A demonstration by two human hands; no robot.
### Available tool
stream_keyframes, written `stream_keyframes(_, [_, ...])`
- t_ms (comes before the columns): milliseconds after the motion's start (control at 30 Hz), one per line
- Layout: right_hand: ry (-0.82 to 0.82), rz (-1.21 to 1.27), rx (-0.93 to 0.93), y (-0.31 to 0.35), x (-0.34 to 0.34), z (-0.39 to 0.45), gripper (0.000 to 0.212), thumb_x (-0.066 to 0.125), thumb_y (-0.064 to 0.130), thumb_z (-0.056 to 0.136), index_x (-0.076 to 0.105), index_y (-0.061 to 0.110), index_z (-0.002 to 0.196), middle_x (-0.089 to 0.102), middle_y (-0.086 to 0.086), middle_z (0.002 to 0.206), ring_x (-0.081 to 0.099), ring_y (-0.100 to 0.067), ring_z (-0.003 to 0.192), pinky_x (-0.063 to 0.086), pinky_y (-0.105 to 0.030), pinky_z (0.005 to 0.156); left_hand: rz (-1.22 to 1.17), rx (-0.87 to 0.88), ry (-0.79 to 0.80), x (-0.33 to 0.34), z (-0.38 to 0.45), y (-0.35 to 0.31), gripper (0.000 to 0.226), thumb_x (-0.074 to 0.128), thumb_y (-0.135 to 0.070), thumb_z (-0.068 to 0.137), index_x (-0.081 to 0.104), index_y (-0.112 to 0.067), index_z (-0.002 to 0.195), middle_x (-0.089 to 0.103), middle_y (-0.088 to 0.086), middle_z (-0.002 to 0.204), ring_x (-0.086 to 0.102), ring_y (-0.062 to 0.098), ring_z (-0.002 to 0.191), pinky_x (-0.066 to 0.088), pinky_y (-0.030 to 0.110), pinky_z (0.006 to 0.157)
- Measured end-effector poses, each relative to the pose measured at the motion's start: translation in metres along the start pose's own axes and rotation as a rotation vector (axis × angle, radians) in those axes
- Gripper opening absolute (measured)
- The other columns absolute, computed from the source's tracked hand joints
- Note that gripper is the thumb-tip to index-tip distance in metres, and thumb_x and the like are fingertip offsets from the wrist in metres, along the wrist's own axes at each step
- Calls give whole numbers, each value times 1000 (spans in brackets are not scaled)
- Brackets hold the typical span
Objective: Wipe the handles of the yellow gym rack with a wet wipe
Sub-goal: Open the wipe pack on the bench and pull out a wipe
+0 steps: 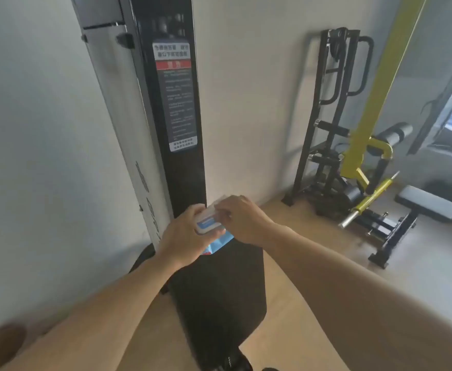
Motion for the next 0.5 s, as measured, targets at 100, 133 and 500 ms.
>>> stream_keyframes(100, [93,-119,-124,-3,16,6,36,58,30,99,61,20,133,50,1,146,39,-26,137,36,-43,113,-10,-60,-18,1,0,0,93,41,-96,59,39,-35,129,60,-17,109,66,10,92,57,22,78])
stream_keyframes(133, [121,-121,-117,-3,19,9,37,57,32,98,59,23,134,49,2,146,37,-27,134,37,-44,111,9,-79,-28,2,-1,1,95,40,-95,59,36,-35,132,61,-15,113,66,11,93,57,24,79])
stream_keyframes(500, [143,-93,-145,8,-1,24,32,51,37,101,48,43,133,52,9,130,42,-16,109,49,-34,94,88,-159,-49,3,-1,3,90,45,-92,63,28,-40,135,65,-12,123,71,16,99,59,29,82])
Point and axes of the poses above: each hand's wrist, its own z-axis towards the middle knuckle, its own x-axis out of the palm, y = z × x, the point moved 3 cm from there along z, towards the middle knuckle
